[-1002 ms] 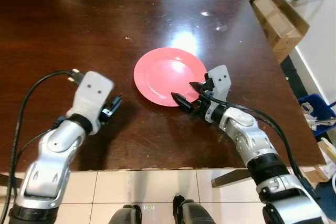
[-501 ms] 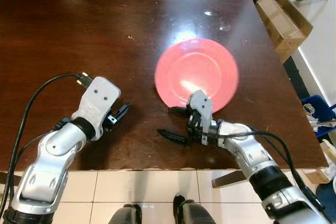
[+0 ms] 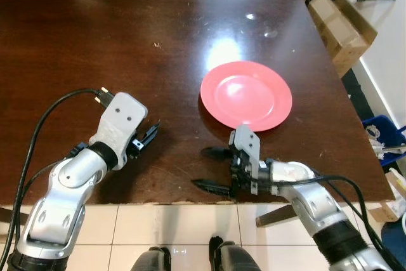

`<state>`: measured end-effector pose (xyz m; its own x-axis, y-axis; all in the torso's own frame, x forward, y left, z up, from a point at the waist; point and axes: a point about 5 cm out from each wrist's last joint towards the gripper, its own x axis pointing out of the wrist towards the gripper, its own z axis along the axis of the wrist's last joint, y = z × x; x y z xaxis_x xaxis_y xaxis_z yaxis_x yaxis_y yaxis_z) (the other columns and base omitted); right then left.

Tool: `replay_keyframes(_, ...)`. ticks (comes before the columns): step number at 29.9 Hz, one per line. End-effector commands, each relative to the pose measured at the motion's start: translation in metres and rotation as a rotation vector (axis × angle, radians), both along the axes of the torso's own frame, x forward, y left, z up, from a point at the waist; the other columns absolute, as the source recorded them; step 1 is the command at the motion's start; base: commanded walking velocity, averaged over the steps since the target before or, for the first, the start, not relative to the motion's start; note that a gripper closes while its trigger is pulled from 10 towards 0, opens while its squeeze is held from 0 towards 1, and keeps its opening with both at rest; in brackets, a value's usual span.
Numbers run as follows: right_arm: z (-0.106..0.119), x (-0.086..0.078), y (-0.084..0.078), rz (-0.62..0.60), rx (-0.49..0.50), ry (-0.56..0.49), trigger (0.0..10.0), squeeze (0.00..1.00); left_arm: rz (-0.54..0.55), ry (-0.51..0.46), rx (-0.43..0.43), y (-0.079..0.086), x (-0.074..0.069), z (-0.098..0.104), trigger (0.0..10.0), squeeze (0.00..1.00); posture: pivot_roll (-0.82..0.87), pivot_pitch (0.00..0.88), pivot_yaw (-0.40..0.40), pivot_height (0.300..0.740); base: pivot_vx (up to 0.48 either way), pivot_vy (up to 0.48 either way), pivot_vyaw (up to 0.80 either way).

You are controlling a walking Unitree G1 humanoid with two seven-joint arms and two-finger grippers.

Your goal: Setting the table

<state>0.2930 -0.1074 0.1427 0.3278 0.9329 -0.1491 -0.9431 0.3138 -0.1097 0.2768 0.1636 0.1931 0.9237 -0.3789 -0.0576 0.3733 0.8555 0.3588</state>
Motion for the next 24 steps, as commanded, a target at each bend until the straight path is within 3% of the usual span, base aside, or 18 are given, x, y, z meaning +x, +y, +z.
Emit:
replay_keyframes(1, 0.026, 0.004, -0.003, -0.028, 0.045, -0.103, 10.0, 0.00, 0.010, 0.003, -0.028, 0.001, 0.001, -0.001, 10.0, 0.00, -0.02, 0.200, 0.021, 0.740, 0.000, 0.000, 0.00)
replay_keyframes(3, 0.036, 0.006, -0.005, -0.048, 0.059, -0.143, 10.0, 0.00, 0.011, 0.001, -0.037, 0.000, 0.001, -0.001, 10.0, 0.00, -0.02, 0.200, 0.021, 0.740, 0.000, 0.000, 0.00)
replay_keyframes(4, 0.062, 0.017, -0.016, -0.134, 0.101, -0.235, 10.0, 0.00, -0.004, 0.008, -0.039, -0.004, 0.002, -0.004, 10.0, 0.00, -0.03, 0.206, 0.033, 0.740, 0.000, 0.000, 0.00)
replay_keyframes(7, 0.075, 0.036, -0.036, -0.277, 0.074, -0.335, 10.0, 0.00, -0.031, 0.019, -0.034, -0.010, 0.001, -0.008, 10.0, 0.00, -0.03, 0.209, 0.039, 0.740, 0.000, 0.000, 0.00)
replay_keyframes(8, 0.067, 0.048, -0.050, -0.364, 0.015, -0.332, 10.0, 0.00, -0.038, 0.019, -0.031, -0.011, 0.000, -0.007, 10.0, 0.00, -0.03, 0.209, 0.042, 0.740, 0.000, 0.000, 0.00)
replay_keyframes(10, 0.056, 0.057, -0.061, -0.441, -0.030, -0.313, 10.0, 0.00, -0.038, 0.021, -0.028, -0.011, 0.001, -0.007, 10.0, 0.00, -0.02, 0.211, 0.045, 0.740, 0.000, 0.000, 0.00)
replay_keyframes(15, 0.035, 0.065, -0.079, -0.591, -0.096, -0.247, 10.0, 0.00, -0.034, 0.048, 0.014, -0.004, -0.003, -0.012, 10.0, 0.00, 0.00, 0.214, 0.055, 0.740, 0.000, 0.000, 0.00)
replay_keyframes(20, 0.021, 0.067, -0.084, -0.640, -0.112, -0.194, 10.0, 0.00, -0.057, 0.074, 0.051, 0.000, -0.009, -0.014, 10.0, 0.00, 0.02, 0.233, 0.076, 0.740, 0.000, 0.000, 0.00)
replay_keyframes(24, 0.007, 0.069, -0.078, -0.625, -0.108, -0.155, 10.0, 0.00, -0.072, 0.085, 0.064, 0.003, -0.014, -0.014, 10.0, 0.00, 0.04, 0.233, 0.073, 0.740, 0.000, 0.000, 0.00)
